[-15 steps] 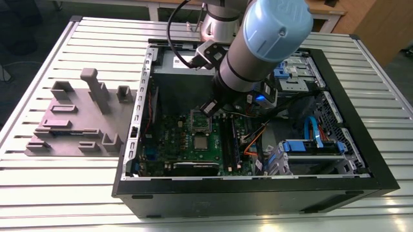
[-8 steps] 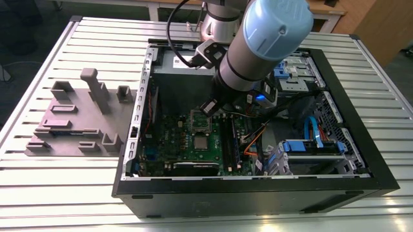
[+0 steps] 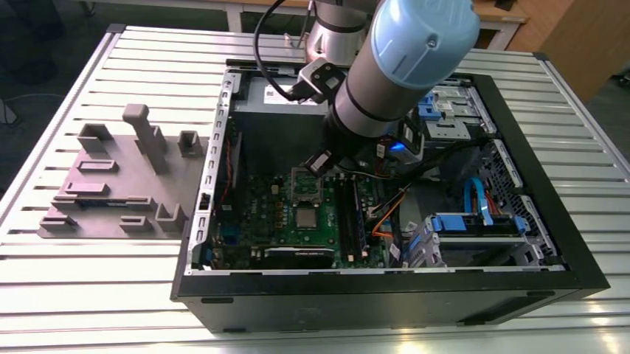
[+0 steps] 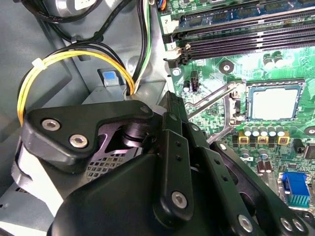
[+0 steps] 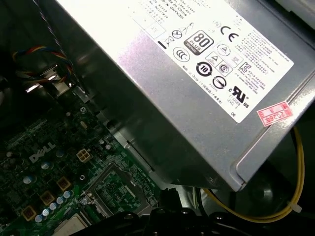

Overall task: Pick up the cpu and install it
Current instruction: 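Close the cpu cover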

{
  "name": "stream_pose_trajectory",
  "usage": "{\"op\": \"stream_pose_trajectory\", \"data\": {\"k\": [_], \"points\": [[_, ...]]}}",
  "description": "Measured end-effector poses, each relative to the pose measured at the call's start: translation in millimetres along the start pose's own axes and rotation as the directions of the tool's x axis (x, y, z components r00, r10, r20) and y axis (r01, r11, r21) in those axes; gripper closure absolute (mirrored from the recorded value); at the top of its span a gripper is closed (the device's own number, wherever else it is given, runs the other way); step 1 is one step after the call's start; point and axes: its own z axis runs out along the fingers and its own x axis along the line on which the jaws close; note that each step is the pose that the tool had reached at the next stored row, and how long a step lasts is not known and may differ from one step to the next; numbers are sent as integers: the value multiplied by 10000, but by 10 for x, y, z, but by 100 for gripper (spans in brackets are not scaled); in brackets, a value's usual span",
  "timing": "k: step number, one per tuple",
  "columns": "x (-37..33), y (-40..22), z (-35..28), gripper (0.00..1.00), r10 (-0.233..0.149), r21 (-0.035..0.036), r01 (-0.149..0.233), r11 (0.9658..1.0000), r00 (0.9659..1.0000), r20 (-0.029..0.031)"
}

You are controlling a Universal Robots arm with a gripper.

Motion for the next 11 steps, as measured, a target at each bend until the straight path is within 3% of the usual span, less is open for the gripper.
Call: {"op": "stream_pose_trajectory", "data": {"k": [11], "points": [[0,0,-1,90,1,8,-1,10000,10000,-9]]}}
